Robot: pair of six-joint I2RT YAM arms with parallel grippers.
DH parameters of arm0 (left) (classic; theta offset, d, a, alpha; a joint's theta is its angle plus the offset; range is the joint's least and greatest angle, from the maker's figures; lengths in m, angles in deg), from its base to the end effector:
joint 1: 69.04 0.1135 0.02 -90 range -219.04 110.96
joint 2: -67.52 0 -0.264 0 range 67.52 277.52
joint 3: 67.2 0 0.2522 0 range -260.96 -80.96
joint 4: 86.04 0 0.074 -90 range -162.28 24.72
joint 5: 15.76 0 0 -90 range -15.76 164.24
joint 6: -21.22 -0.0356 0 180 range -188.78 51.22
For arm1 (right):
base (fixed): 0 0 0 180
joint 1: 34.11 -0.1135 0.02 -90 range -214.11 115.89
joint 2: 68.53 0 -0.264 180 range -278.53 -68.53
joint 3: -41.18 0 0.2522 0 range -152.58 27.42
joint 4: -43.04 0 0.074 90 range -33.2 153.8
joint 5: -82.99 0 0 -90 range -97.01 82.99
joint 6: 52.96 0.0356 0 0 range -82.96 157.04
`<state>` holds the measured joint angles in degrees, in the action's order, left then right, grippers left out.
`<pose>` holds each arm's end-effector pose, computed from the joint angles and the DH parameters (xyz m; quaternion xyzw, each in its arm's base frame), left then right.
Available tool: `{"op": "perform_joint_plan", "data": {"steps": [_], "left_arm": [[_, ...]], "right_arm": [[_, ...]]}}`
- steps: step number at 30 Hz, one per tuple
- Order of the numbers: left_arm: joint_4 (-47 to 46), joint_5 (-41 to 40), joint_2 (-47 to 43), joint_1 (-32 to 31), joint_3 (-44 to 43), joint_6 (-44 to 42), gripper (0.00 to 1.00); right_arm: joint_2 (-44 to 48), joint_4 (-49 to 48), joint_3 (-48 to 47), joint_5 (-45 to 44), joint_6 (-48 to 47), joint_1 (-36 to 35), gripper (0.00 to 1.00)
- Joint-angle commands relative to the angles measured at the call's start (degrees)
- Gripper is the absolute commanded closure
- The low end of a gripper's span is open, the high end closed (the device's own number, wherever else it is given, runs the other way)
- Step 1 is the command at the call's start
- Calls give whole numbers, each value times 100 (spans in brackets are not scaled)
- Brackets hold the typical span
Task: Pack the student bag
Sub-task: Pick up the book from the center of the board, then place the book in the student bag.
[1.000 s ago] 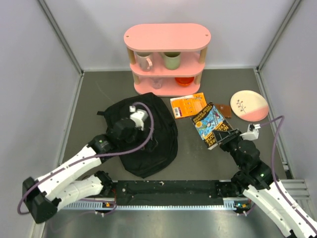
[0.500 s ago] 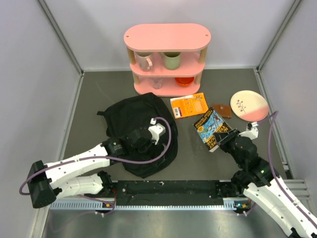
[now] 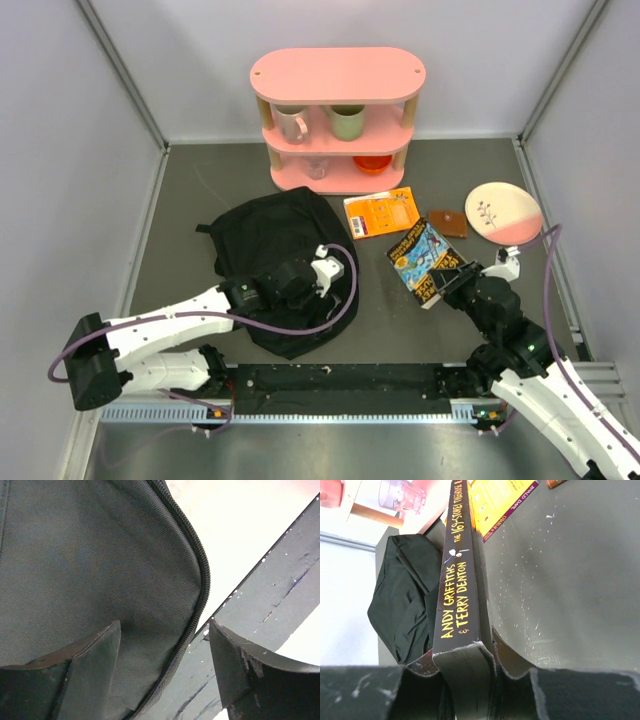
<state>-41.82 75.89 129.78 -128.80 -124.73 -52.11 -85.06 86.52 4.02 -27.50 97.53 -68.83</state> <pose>0.1101 -0.1909 0.2437 0.3486 0.8691 -0.2275 0.2671 0.0908 0.0478 0.2358 0.2787 0.7773 0.3020 0.4764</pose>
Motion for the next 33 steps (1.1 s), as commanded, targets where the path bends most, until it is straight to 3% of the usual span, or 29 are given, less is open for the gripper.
{"op": "perform_joint_plan", "data": {"steps": [1,5,7,10,11,16,18,22,33], "left_arm": [[-215,169,190,-52,-281,-85,23],[-356,257,278,-96,-273,-76,23],[-400,169,313,-105,-246,-49,30],[-357,-24,471,-105,-281,12,62],[-330,-77,541,-105,-299,90,79],[-268,-595,428,-105,-308,310,98],[-268,-779,322,-105,-255,425,100],[-260,-1201,15,-105,-202,495,100],[-172,-1694,-645,-105,0,697,100]], "right_arm": [[63,-431,-183,98,95,-17,100],[36,-431,-130,168,139,-17,100],[45,-458,-121,221,139,-26,100],[80,-781,-104,466,-271,-17,100],[89,-1000,-130,624,-535,-17,100],[-138,-1345,-656,1933,-1924,44,100],[-297,-1407,-903,2755,-2189,105,100],[-684,-1433,-1246,3577,-2664,176,100],[-711,-1504,-1352,3824,-2779,220,100]]}}
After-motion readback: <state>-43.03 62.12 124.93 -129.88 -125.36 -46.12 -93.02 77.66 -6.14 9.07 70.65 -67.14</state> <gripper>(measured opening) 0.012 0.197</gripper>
